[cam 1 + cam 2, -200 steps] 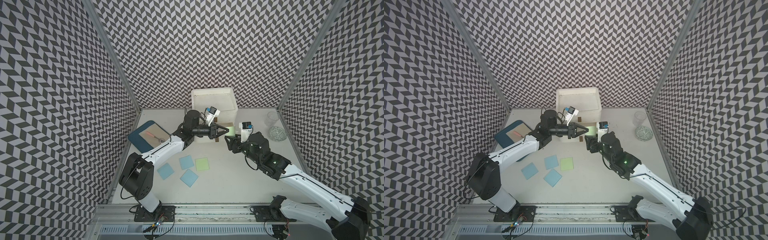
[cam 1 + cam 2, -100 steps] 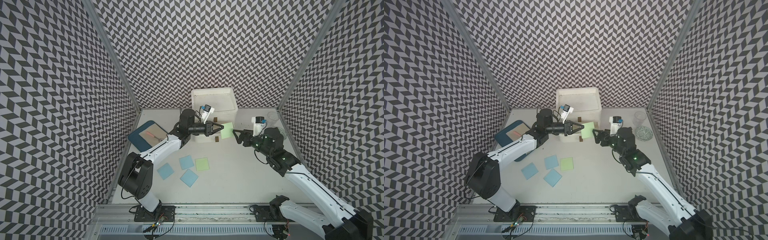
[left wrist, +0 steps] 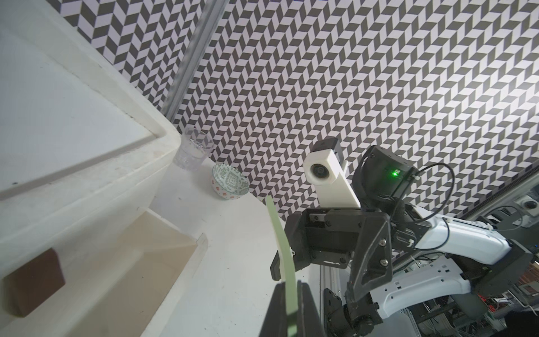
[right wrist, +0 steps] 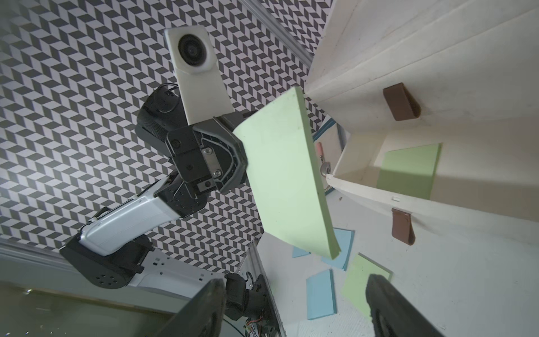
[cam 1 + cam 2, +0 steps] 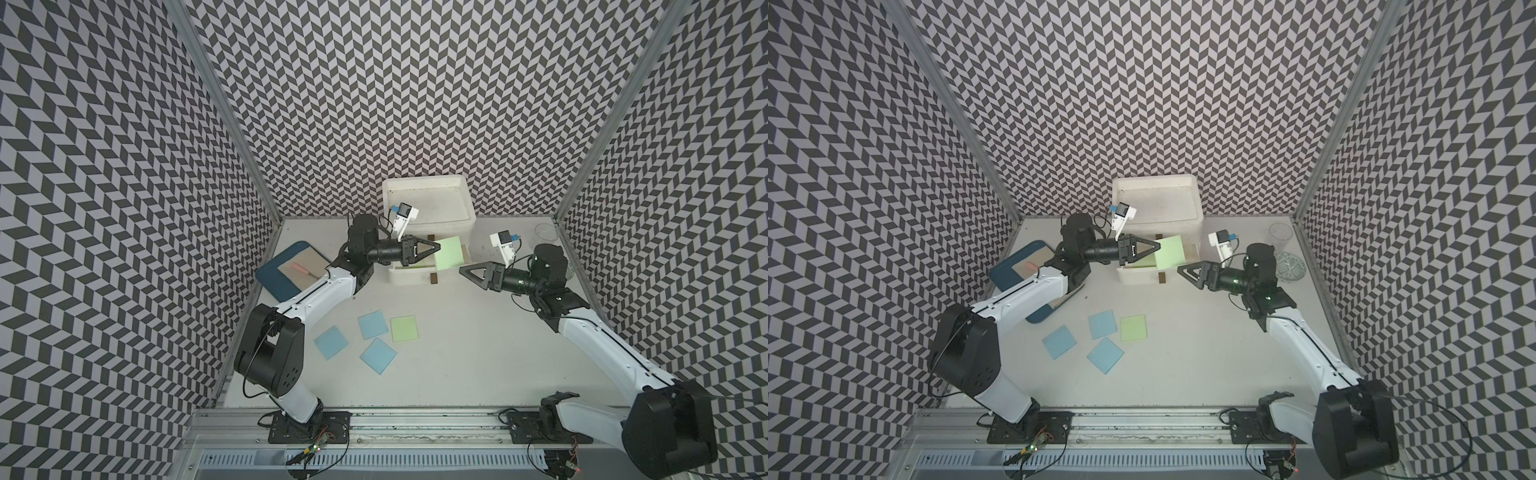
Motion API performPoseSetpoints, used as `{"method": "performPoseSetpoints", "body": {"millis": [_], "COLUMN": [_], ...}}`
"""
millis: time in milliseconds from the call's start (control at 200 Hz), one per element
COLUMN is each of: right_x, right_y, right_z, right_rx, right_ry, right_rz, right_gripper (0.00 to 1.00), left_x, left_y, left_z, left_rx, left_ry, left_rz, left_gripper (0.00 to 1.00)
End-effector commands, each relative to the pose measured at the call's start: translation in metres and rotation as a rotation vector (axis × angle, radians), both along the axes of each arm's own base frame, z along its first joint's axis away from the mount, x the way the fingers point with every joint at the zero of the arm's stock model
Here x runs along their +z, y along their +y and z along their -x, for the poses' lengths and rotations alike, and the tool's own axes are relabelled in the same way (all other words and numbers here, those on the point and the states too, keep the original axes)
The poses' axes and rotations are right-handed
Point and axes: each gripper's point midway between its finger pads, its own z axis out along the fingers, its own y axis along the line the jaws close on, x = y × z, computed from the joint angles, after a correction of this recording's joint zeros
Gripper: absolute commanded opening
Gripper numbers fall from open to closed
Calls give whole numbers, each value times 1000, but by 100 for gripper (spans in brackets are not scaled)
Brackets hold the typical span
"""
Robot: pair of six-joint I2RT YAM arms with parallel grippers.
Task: Please put the sticky notes in the drawer by color
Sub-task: Pick up the sticky notes from the center of the board, then place the sticky notes in the drawer.
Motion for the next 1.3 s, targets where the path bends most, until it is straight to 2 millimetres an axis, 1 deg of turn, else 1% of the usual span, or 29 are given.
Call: {"method": "performPoseSetpoints", "body": {"millis": [0, 85, 145, 250, 381, 531, 586, 671, 716, 771, 806, 866, 906, 936, 976, 1012, 1077, 1127, 1177, 1207, 1292], "right_x": [7, 2, 1, 12, 24, 25, 22, 21, 22, 24, 25, 25, 24, 23, 21, 21, 17, 13, 7, 2, -7], "right_y": [5, 4, 4, 7, 9, 9, 8, 2, -1, -3, -4, -3, -4, -4, -4, -4, -6, -9, -12, -16, -21], "right_z": [5, 0, -4, -4, -6, -4, -4, -5, -6, -7, -6, -6, -7, -8, -10, -11, -16, -23, -31, -37, -51], "right_rx": [68, 66, 66, 88, 109, 125, 123, 115, 104, 96, 95, 97, 94, 90, 84, 77, 46, -1, -55, -98, -185], "right_ry": [-45, -43, -36, -50, -79, -87, -87, -88, -93, -94, -98, -96, -95, -92, -86, -82, -64, -41, -10, 9, 38], "right_rz": [-33, -26, -37, -81, -81, -73, -59, -37, -35, -36, -36, -38, -37, -36, -36, -36, -31, -21, -7, 2, 21], "right_gripper": [79, 79, 77, 74, 69, 58, 50, 41, 33, 26, 22, 12, 10, 5, 2, 2, 1, 2, 1, 2, 2], "left_x": [11, 17, 21, 17, 11, 11, 10, 10, 9, 7, 7, 5, 5, 5, 4, 2, -3, -8, -16, -20, -24], "left_y": [-3, -1, -1, -6, -8, -7, -6, -5, -5, -6, -5, -4, -3, -2, -2, -1, 0, 2, 7, 11, 21], "left_z": [13, 18, 21, 23, 19, 16, 15, 14, 13, 12, 11, 9, 7, 6, 4, 1, -6, -13, -24, -29, -40], "left_rx": [-68, -70, -75, -90, -88, -77, -70, -61, -59, -58, -54, -44, -38, -31, -23, -7, 25, 62, 121, 156, 218], "left_ry": [-38, -61, -76, -64, -36, -35, -35, -37, -35, -28, -23, -15, -14, -15, -10, -7, 3, 15, 30, 37, 50], "left_rz": [38, 53, 59, 49, 37, 33, 31, 26, 25, 23, 22, 18, 17, 16, 10, 1, -29, -60, -103, -125, -151], "left_gripper": [0, 0, 0, 0, 0, 0, 0, 0, 0, 0, 0, 0, 0, 0, 4, 11, 18, 33, 39, 46, 50]}}
